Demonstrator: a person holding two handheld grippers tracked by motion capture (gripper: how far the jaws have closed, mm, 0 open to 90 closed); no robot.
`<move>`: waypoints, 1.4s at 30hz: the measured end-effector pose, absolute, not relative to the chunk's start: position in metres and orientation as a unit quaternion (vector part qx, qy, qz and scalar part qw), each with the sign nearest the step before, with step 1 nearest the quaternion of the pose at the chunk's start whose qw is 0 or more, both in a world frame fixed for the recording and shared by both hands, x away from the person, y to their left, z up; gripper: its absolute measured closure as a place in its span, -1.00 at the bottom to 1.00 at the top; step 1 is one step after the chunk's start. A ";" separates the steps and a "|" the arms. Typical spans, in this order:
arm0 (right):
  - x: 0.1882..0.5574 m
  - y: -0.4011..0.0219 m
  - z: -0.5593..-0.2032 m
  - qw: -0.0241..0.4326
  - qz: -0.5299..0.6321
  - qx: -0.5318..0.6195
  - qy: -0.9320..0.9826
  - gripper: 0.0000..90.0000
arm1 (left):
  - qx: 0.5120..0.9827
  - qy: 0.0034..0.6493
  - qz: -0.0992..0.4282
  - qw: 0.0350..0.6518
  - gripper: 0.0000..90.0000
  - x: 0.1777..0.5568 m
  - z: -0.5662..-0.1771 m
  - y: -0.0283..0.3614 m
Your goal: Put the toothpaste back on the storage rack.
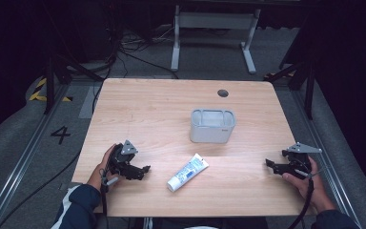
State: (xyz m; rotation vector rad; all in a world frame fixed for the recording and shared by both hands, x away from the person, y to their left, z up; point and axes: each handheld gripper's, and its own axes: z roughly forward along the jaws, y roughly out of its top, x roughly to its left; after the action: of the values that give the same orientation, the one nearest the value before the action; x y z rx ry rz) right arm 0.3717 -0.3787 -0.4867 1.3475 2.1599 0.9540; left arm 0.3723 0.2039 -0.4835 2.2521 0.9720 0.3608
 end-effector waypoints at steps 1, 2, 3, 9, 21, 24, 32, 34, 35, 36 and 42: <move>0.372 -0.379 -0.487 0.209 0.343 0.483 0.778 -0.67 | 0.859 0.370 0.137 0.325 -0.99 0.372 -0.484 0.204; 0.373 -0.379 -0.487 0.208 0.344 0.482 0.779 -0.68 | 0.860 0.367 0.136 0.327 -0.99 0.372 -0.484 0.205; 0.373 -0.379 -0.487 0.208 0.345 0.481 0.779 -0.68 | 0.861 0.365 0.135 0.328 -0.99 0.372 -0.484 0.205; 0.372 -0.379 -0.487 0.209 0.343 0.480 0.780 -0.67 | 0.860 0.366 0.135 0.328 -0.99 0.372 -0.484 0.204; 0.372 -0.380 -0.487 0.208 0.343 0.476 0.783 -0.68 | 0.860 0.368 0.138 0.325 -0.99 0.371 -0.483 0.205; 0.373 -0.380 -0.487 0.205 0.346 0.473 0.784 -0.68 | 0.859 0.370 0.138 0.325 -0.99 0.371 -0.483 0.204; 0.372 -0.380 -0.487 0.206 0.345 0.470 0.786 -0.66 | 0.858 0.371 0.140 0.326 -0.99 0.370 -0.484 0.205; 0.372 -0.380 -0.487 0.207 0.345 0.470 0.786 -0.66 | 0.858 0.372 0.139 0.326 -0.99 0.369 -0.484 0.205; 0.372 -0.380 -0.487 0.206 0.345 0.470 0.786 -0.66 | 0.859 0.370 0.137 0.327 -0.99 0.369 -0.484 0.206; 0.372 -0.380 -0.487 0.206 0.345 0.471 0.786 -0.66 | 0.860 0.368 0.137 0.327 -0.99 0.369 -0.484 0.206; 0.372 -0.380 -0.487 0.206 0.345 0.470 0.786 -0.66 | 0.863 0.368 0.133 0.319 -0.97 0.368 -0.482 0.207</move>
State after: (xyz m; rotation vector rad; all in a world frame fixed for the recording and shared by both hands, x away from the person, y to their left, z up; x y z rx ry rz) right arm 0.3720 -0.3803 -0.4867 1.3083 2.1894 0.9611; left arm 0.3684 0.2071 -0.4815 2.2710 0.9673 0.3498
